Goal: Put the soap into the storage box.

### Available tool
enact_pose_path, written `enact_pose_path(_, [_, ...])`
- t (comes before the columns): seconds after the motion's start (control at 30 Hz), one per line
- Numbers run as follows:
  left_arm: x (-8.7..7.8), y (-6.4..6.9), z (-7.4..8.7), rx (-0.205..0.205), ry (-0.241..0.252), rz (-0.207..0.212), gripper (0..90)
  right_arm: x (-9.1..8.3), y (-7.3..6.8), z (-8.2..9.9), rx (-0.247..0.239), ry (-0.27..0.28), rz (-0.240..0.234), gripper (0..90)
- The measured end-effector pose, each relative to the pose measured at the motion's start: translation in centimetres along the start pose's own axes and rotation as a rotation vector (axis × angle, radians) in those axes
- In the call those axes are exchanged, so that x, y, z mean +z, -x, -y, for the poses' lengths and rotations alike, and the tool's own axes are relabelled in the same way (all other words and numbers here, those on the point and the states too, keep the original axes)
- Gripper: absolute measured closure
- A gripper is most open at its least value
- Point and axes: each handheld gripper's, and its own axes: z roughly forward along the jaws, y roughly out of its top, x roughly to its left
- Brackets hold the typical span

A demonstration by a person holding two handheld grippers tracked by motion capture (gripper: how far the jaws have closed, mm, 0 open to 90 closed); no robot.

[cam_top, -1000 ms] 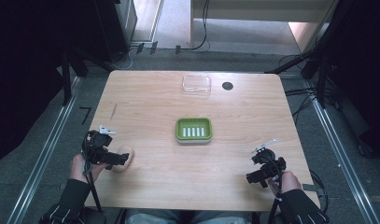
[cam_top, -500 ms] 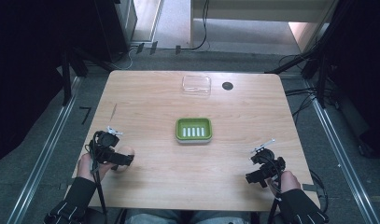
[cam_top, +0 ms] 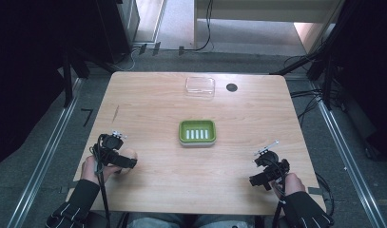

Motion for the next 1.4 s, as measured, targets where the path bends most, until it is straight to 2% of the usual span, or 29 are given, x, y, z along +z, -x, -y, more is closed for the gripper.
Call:
enact_pose_path(0.2, [0.4, -0.2, -0.1, 0.005, -0.01, 0.01, 6.0, 0.1, -0.2, 0.0, -0.017, -0.006, -0.006, 14.5])
enact_pose_path(0.33, [0.6, 0.1, -0.3, 0.019, -0.019, 0.012, 8.5, 0.0, -0.1, 0.2, -0.003, -0.006, 0.003, 14.5])
enact_pose_path(0.4, [0.6, 0.1, -0.3, 0.019, -0.021, 0.01, 14.2, 0.0, 0.0, 0.3, -0.005, -0.007, 0.0, 14.5])
enact_pose_path(0.53, [0.7, 0.1, -0.3, 0.021, -0.026, 0.009, 14.3, 0.0, -0.1, 0.3, -0.005, -0.009, 0.001, 14.5])
enact_pose_path(0.97, [1.1, 0.2, -0.2, 0.029, -0.061, 0.003, 24.4, 0.1, -0.1, 0.2, -0.003, -0.005, -0.006, 14.5])
enact_pose_path(1.4, [1.7, 0.1, -0.2, 0.028, -0.089, 0.018, 29.3, 0.0, -0.1, 0.2, -0.004, -0.008, -0.003, 14.5])
